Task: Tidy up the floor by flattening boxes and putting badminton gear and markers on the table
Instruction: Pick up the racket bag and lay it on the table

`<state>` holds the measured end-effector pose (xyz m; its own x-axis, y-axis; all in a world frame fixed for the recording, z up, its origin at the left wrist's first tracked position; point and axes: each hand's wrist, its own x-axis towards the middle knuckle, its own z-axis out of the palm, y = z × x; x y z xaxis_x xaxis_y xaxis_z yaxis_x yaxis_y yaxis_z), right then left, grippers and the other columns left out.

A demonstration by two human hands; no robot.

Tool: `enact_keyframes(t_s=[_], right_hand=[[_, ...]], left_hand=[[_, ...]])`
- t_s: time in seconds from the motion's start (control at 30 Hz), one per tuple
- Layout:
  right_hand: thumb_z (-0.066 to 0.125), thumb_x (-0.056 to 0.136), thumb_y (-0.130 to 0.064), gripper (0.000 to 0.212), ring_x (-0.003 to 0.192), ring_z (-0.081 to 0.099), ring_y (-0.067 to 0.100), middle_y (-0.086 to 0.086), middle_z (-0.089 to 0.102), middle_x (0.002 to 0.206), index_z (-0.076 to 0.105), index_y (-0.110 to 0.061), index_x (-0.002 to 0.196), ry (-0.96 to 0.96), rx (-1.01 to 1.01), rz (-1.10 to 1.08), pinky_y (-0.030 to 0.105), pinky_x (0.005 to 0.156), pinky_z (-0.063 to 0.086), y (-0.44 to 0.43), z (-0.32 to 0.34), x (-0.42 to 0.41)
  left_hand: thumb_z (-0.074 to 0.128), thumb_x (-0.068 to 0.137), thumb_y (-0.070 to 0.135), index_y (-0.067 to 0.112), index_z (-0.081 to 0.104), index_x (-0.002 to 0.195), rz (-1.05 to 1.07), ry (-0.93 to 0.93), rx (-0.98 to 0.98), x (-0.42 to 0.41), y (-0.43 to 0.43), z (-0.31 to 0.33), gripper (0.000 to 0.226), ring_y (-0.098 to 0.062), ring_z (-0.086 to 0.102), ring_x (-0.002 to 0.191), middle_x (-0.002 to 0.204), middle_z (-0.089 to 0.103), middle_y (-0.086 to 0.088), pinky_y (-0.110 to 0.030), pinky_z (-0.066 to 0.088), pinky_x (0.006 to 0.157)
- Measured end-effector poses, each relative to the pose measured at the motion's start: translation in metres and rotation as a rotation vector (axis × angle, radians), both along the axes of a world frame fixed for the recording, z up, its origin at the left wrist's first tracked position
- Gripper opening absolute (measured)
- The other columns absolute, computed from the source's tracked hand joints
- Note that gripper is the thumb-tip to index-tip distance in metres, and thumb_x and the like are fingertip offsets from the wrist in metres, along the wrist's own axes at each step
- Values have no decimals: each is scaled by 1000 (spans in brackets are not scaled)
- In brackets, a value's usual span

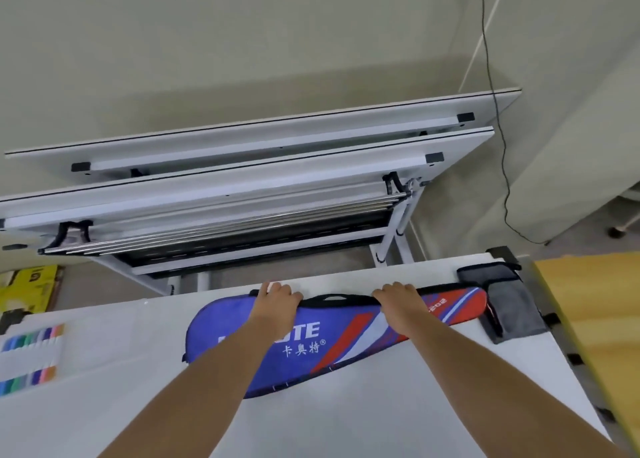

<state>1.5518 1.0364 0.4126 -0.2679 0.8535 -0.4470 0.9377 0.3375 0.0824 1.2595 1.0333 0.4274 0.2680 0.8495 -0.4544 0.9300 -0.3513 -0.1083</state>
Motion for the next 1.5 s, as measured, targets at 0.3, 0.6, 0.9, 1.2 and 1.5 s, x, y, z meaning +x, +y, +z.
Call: enact_keyframes(t_s=[0.3, 0.6, 0.9, 1.2, 1.5], right_hand=[[55, 93, -21, 60, 136, 34, 28, 6, 42, 143, 31, -22, 148, 88, 16, -92, 41, 117, 23, 48, -50, 4], [69, 85, -36, 38, 128, 48, 28, 7, 48, 140, 60, -21, 118, 311, 114, 158, 46, 106, 41, -35, -76, -32], [77, 61, -8, 57, 96, 58, 31, 8, 61, 110, 64, -15, 115, -31, 64, 40, 46, 82, 48, -42, -76, -22], [77, 65, -5, 39, 83, 59, 27, 5, 63, 93, 65, -13, 101, -43, 117, 53, 38, 68, 54, -32, -53, 0], [76, 67, -9, 38, 91, 59, 28, 5, 63, 98, 67, -15, 104, -81, 54, -20, 41, 80, 52, -67, -50, 2]], left_hand=[[47, 98, 37, 29, 5, 158, -20, -150, 14, 7, 41, -57, 74, -32, 13, 147, 160, 19, -7, -53, 2, 121], [49, 89, 58, 24, 55, 136, -12, -208, -8, -52, -83, -93, 58, -30, 43, 136, 145, 48, -5, -50, 32, 115], [85, 58, 13, 13, 67, 113, -31, -127, 13, -81, -98, -100, 57, -35, 63, 108, 118, 66, -10, -45, 55, 86], [94, 40, 12, 13, 70, 93, -59, -171, 58, -74, -99, -77, 58, -24, 67, 78, 92, 68, -5, -35, 58, 66], [92, 38, 12, 16, 69, 89, -97, -134, 23, -72, -134, -71, 56, -23, 65, 74, 90, 66, -3, -35, 57, 66]])
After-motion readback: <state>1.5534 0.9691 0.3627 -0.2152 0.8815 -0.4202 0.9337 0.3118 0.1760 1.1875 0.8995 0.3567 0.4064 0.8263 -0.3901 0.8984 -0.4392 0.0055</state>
